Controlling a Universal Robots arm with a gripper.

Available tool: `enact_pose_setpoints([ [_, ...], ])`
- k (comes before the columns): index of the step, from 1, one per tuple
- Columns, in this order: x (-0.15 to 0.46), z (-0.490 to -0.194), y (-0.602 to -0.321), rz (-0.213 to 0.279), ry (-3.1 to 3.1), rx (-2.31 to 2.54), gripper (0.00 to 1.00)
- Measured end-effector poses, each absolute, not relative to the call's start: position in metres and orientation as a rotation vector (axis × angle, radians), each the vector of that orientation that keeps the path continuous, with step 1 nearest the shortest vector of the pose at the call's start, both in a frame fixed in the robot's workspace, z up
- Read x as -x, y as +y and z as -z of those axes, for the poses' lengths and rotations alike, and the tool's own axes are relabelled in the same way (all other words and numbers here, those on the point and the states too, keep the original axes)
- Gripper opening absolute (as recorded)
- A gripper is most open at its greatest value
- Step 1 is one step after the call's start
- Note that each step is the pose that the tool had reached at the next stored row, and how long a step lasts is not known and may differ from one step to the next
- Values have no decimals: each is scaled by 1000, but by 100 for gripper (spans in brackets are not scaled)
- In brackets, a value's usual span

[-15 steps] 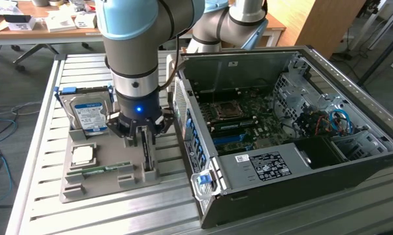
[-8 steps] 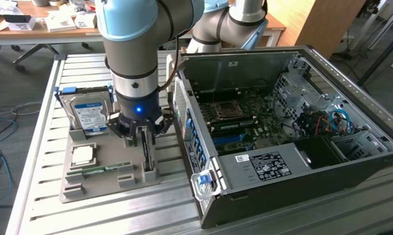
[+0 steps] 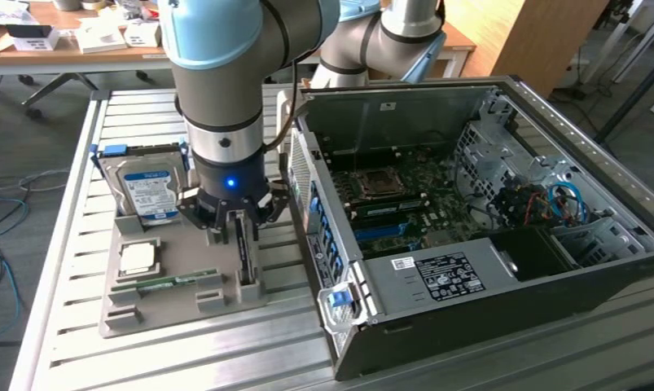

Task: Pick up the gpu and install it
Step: 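Pick up the gpu and move the gpu toward the slot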

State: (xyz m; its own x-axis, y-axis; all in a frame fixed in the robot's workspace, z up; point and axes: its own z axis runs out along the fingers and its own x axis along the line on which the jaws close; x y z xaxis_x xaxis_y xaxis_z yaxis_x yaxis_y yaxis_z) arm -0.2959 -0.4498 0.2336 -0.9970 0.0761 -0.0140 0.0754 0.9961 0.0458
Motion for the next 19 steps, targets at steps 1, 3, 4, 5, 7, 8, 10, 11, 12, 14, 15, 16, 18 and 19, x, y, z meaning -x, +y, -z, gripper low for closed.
enact_pose_setpoints([
  [1,296,-234,-450,-71,3123,-119,47],
  [3,296,-234,-450,-71,3123,-119,47],
  [4,296,-234,-450,-71,3123,-119,47],
  [5,296,-234,-450,-71,3123,-118,46],
  [7,296,-234,-450,-71,3123,-119,39],
  [8,296,-234,-450,-71,3123,-119,39],
  [10,296,-234,-450,-71,3123,-119,39],
  [11,296,-234,-450,-71,3123,-119,39],
  [12,296,-234,-450,-71,3123,-118,39],
  [14,296,-234,-450,-71,3123,-119,39],
  [15,295,-234,-450,-71,3123,-119,39],
  [16,295,-234,-450,-71,3123,-119,39],
  [18,295,-234,-450,-71,3123,-119,39],
  [19,295,-234,-450,-71,3123,-119,39],
])
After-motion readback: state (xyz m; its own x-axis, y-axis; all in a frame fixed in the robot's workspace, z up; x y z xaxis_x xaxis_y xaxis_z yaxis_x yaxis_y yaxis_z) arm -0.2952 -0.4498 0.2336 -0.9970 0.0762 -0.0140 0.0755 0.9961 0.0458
